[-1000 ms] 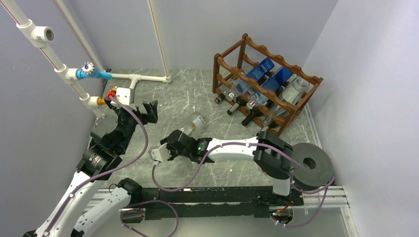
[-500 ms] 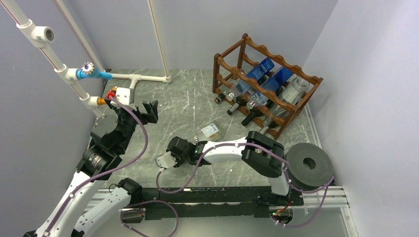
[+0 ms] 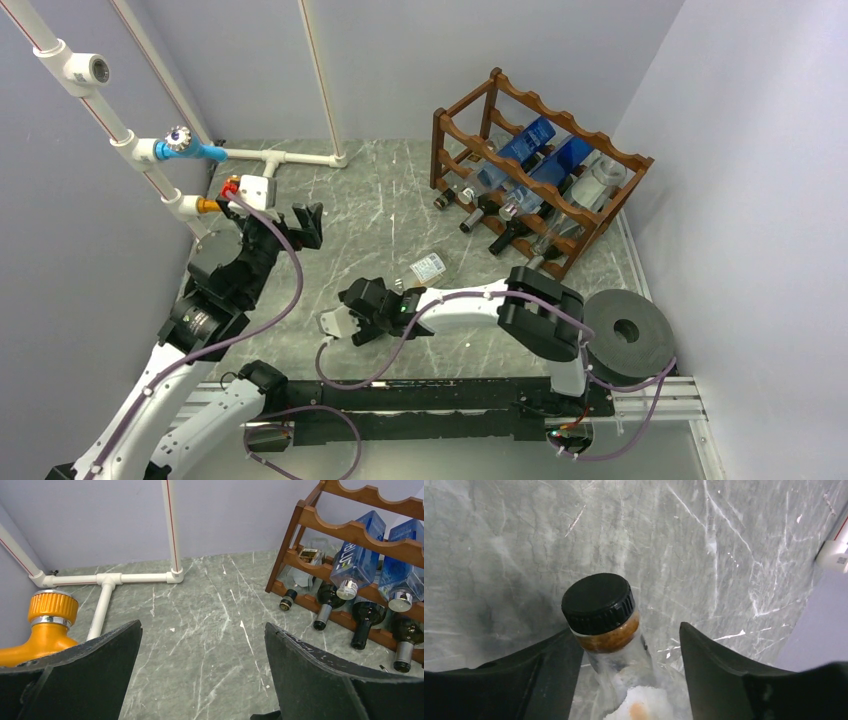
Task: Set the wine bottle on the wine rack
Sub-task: Adjust the wine bottle at the center of the board.
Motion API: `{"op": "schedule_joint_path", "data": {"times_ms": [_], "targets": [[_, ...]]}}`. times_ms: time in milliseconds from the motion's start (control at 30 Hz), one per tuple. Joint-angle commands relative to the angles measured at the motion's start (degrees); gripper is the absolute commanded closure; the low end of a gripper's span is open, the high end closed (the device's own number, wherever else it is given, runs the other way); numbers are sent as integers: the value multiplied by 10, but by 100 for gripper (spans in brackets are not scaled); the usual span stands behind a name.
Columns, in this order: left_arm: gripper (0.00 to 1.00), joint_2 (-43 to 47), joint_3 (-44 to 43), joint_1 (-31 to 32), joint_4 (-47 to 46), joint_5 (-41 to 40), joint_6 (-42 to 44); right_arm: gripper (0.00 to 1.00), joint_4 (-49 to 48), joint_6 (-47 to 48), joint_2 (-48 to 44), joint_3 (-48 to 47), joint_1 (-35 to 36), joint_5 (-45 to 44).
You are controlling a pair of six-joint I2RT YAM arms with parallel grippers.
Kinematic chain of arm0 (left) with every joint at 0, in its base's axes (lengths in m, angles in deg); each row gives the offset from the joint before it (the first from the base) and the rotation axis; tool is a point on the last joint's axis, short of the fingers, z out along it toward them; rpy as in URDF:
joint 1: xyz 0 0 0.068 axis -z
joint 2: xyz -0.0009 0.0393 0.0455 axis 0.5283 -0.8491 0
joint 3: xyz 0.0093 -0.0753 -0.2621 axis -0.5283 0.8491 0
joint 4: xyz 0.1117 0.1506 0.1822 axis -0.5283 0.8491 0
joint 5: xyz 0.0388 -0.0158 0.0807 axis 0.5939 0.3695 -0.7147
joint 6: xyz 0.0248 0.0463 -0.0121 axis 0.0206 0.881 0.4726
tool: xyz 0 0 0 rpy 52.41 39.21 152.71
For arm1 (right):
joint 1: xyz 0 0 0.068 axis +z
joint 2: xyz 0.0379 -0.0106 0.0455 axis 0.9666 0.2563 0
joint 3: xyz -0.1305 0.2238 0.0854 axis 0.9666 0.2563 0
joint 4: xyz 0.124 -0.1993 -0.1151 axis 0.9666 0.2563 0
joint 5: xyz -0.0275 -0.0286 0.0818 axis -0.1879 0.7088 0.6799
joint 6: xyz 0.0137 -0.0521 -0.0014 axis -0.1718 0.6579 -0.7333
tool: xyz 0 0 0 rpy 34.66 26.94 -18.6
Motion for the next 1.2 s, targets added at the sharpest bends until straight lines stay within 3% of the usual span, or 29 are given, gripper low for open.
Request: {"op": "schedule_joint_path", "data": {"times_ms": [0,233,633,833,1033,1167], "targets": [[2,-6,-24,-3,-7,13,-10,25,18,-53,-26,21,7,10],[2,-27,-28,-4,-2,21,-15,2,-24,-100,-88,53,9,-6],[0,-122,-68,-4,45,67,-16,0,-34,-219,-250,126,31,-104],[0,-161,-85,-4,67,115,-36,0,-18,-364,-363,200,34,-124],[0,-212,-76,-7,111,211,-63,0,-8,-595,-438,254,25,-192],[0,-267,-80,-19,155,305,-77,0,4,-730,-461,276,-48,-100]]}}
